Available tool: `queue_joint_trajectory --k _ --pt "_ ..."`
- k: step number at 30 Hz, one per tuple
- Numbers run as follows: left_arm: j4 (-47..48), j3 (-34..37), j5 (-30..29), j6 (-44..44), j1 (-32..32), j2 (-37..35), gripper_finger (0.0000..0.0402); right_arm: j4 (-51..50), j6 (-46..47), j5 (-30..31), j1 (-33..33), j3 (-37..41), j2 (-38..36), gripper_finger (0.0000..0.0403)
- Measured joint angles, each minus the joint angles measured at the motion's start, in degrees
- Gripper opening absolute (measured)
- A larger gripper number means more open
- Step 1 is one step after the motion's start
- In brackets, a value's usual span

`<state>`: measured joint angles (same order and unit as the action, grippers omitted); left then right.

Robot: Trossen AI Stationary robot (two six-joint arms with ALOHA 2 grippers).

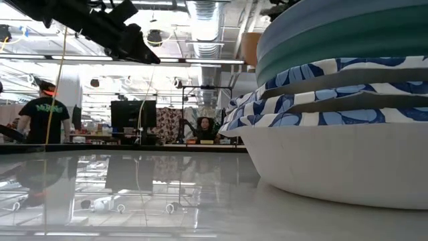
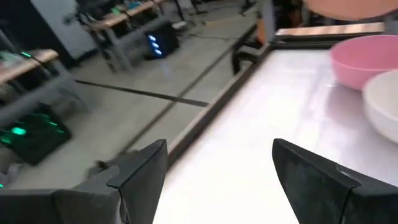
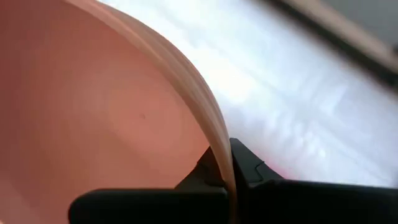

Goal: Nest bowls inside each other
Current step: Stack the brown bowl into the blue bowl

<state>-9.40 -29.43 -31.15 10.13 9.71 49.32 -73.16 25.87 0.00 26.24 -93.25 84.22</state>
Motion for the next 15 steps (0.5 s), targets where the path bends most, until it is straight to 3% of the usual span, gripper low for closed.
queue_joint_trajectory --k 6,15 --pt "4.40 0.02 5.41 -6.47 -1.53 0.00 0.0279 -7.19 4.47 -2.44 -12.21 0.04 0.63 0.0007" --pt "8.99 0.04 10.74 -11.05 -4.64 0.00 0.0279 -2.51 12.52 -3.33 -34.74 3.52 0.85 0.0007"
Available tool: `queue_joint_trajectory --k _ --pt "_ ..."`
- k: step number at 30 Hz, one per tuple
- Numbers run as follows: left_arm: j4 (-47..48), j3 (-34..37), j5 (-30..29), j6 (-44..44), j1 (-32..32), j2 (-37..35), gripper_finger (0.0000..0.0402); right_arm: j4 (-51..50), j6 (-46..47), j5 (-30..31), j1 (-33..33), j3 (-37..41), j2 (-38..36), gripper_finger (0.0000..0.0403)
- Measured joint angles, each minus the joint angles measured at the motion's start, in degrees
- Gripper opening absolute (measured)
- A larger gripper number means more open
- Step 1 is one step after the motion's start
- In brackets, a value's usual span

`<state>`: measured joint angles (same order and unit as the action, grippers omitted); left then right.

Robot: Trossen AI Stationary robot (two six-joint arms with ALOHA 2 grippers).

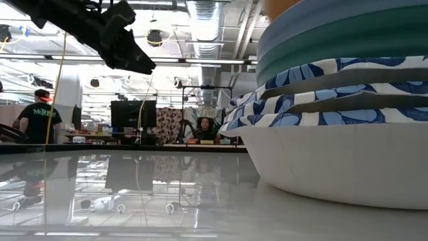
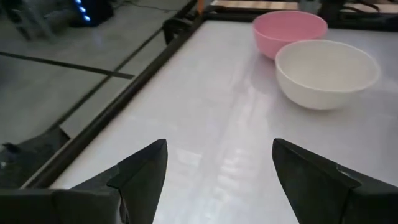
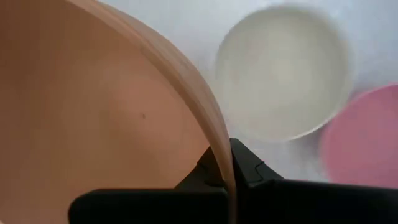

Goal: Nest bowls inside each other
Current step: Stack the brown bowl into the blue bowl

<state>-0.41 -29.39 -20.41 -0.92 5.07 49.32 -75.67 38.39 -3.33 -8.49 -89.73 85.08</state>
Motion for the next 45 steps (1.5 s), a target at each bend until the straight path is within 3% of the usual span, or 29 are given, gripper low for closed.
queue_joint_trajectory --k 6,11,37,45 --pt "0.09 0.00 0.78 -1.66 -2.05 0.00 0.0279 12.15 6.19 0.01 -9.73 6.49 0.02 0.0007" --pt "0.05 0.00 0.78 -1.93 -3.44 0.00 0.0279 21.79 7.88 0.00 -12.66 11.00 0.13 0.0007" --pt "0.18 0.00 0.64 -1.49 -5.19 0.00 0.0279 31.87 13.09 -2.91 -11.91 24.88 0.40 0.0007" --pt "0.39 0.00 0.57 -1.47 -5.19 0.00 0.0279 32.77 13.19 -3.06 -11.61 25.26 0.42 0.0007"
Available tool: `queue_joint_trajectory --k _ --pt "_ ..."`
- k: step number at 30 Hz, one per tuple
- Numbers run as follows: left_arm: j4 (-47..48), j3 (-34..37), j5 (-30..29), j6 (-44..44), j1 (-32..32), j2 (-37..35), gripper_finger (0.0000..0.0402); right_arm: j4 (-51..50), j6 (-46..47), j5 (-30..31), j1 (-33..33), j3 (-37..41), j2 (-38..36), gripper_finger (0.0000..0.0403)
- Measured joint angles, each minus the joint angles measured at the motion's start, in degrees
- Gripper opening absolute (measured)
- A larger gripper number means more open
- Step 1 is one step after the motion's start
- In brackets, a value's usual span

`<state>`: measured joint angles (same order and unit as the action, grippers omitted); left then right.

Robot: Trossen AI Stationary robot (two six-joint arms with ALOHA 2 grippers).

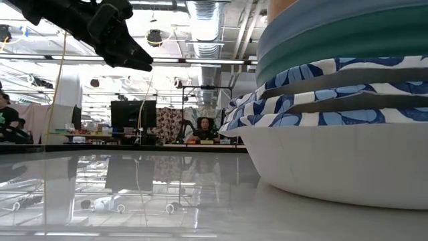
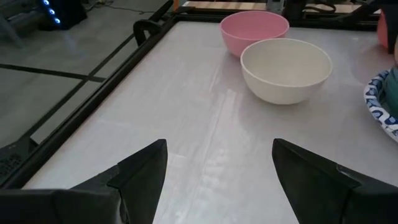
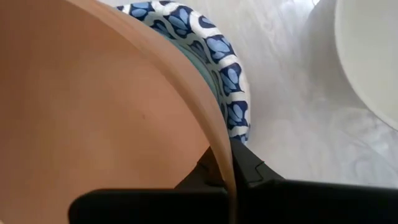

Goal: Nest bowls inside each other
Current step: Stack the brown bowl into the blue bowl

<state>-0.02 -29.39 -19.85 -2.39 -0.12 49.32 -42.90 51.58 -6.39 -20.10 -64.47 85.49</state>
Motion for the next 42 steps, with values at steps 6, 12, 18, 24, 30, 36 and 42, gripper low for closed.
queue_joint_trajectory --k 6,12,18,24,30,36,42 --pt "1.18 0.00 -1.04 -0.04 0.00 0.02 0.0279 0.64 0.80 -0.02 -0.04 0.00 0.00 0.0007" --pt "2.29 0.00 -1.12 -0.11 0.00 0.02 0.0279 2.18 0.97 -0.29 -0.05 0.00 0.91 0.0007" --pt "2.70 0.00 -1.12 -0.22 0.00 0.02 0.0279 1.78 1.11 -3.20 -0.07 0.00 5.32 0.0007" --pt "2.81 0.00 -1.12 -0.22 0.00 0.02 0.0279 1.84 1.07 -3.38 -0.07 -0.11 6.51 0.0007" --pt "2.81 0.00 -1.12 -0.35 0.00 0.02 0.0279 5.66 1.34 -3.22 -0.15 0.04 5.41 0.0035" --pt "2.79 0.00 -1.29 -0.43 -0.02 0.02 0.0279 6.27 1.95 -3.37 -0.51 -1.05 4.20 0.0056" --pt "3.38 0.00 -1.35 -0.46 -0.01 0.03 0.0279 6.29 3.27 -3.43 -1.65 -1.05 4.22 0.0059"
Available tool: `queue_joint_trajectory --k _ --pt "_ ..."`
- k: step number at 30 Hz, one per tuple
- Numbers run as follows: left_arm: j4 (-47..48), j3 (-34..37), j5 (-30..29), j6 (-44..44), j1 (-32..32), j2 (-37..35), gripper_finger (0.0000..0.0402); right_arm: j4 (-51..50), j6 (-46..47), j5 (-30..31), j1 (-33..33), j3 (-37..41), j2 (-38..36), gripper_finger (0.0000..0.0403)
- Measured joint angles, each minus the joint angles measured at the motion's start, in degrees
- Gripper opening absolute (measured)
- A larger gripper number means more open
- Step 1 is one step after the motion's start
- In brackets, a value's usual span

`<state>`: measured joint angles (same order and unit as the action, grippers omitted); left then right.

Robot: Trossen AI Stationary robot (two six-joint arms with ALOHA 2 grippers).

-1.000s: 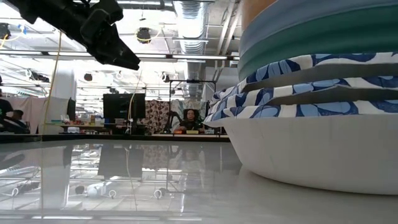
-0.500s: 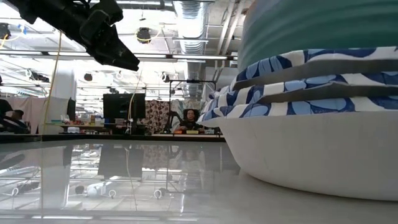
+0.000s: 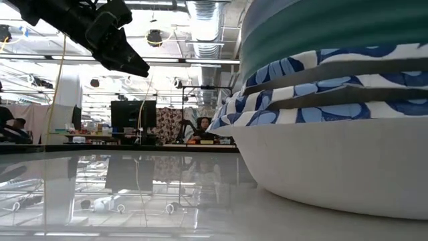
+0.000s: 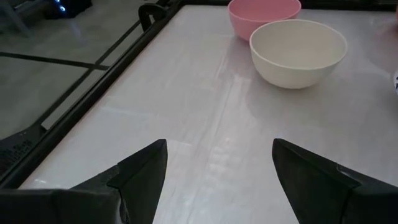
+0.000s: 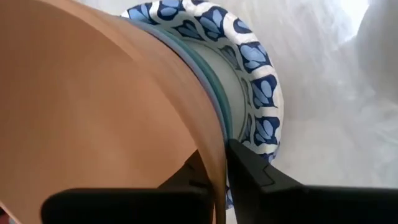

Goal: Nest bowls inside each other
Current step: Stack the brown bowl into the blue bowl, then stack the orange bowl into the brown bowl

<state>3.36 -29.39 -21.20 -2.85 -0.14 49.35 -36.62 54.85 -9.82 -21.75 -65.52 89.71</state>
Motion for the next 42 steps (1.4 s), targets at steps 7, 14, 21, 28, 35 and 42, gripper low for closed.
queue_joint_trajectory --k 7,14,21,28,35,42 --pt "0.24 0.00 0.00 0.00 0.01 -0.01 0.0279 1.36 1.11 -0.11 -0.38 0.00 0.02 0.0097" --pt "0.26 0.00 0.01 0.00 0.01 -0.01 0.0279 1.57 1.24 -0.90 -0.36 -0.09 0.02 0.0182" --pt "0.27 0.00 0.01 0.00 0.01 -0.01 0.0279 1.42 1.74 -2.62 -0.36 -0.09 0.04 0.0228" --pt "1.33 0.00 0.03 0.00 0.01 -0.01 0.0279 -2.45 1.66 -2.93 -0.24 -0.09 -2.23 0.0226" --pt "2.34 0.00 0.03 -0.44 0.01 -0.01 0.0279 -3.46 1.93 4.20 -0.66 -0.09 -9.87 0.0224" --pt "2.42 0.00 0.05 -0.85 0.00 -0.01 0.0279 1.15 0.79 10.06 -3.26 -0.11 -11.44 0.0182"
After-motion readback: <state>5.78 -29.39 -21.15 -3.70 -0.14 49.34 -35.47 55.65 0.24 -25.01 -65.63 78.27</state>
